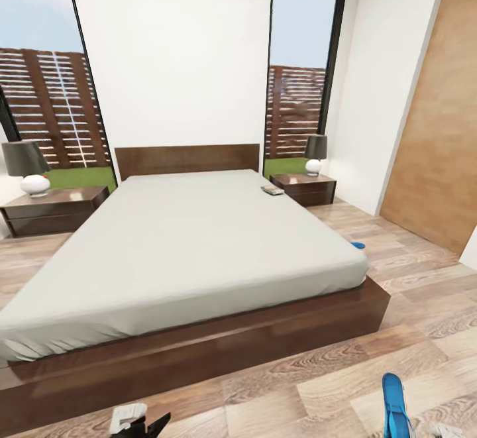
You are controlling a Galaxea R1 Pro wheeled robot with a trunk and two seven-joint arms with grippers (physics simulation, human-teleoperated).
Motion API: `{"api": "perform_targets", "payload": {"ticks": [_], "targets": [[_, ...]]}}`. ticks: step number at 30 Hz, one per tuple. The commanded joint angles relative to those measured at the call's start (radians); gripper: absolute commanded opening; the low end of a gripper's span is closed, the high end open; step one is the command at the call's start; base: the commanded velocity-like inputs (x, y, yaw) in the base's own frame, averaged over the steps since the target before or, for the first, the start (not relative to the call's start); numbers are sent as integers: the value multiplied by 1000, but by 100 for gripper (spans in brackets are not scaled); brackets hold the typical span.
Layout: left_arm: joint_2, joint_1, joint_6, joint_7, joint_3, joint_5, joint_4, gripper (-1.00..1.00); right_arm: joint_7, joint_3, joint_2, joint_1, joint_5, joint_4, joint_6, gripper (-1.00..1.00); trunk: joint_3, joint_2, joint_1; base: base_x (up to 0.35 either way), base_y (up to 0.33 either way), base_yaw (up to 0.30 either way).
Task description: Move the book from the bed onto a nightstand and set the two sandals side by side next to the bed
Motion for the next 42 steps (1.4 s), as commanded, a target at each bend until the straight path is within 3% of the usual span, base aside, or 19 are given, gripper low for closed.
{"api": "perform_targets", "payload": {"ticks": [1, 5, 8, 19, 21, 24, 27, 32, 42], "targets": [[-6, 0, 10, -4, 1, 9, 0, 100, 0, 4, 15, 0, -9, 0, -10, -100, 2, 7, -4, 0, 0, 0], [-17, 0, 8, -2, -23, 8, 8, 100, -1, 7, 90, 0, -6, 2, -47, -100, 15, 35, -19, 0, 0, 0], [-18, 0, 8, 6, -44, 6, 27, 100, -2, 9, 102, 0, -5, 4, -51, -100, 24, 56, -31, 0, 0, 0], [-19, 0, 8, 36, -56, 7, 37, 100, 4, 16, 106, 0, 0, 5, -47, -100, 59, 133, -73, 0, 0, 0], [-19, 0, 8, 36, -56, 8, 37, 100, 8, 17, 106, 0, 25, 5, -44, -100, 65, 147, -81, 0, 0, 0], [-20, 0, 8, 35, -56, 8, 37, 100, 14, 17, 105, 0, 112, 0, -38, -100, 74, 168, -92, 0, 0, 0], [-20, 0, 8, 35, -57, 8, 37, 100, 62, 14, 105, 0, 141, -4, -36, -100, 84, 189, -104, 0, 0, 0], [-20, 0, 8, 36, -57, 8, 37, 100, 149, 12, 104, 0, 150, -7, -35, -100, 99, 224, -123, 0, 0, 0], [-41, 0, 8, 36, -56, 8, 37, 100, 155, 14, 105, 0, 150, 6, -50, -100, 131, 294, -161, 0, 0, 0]]}}
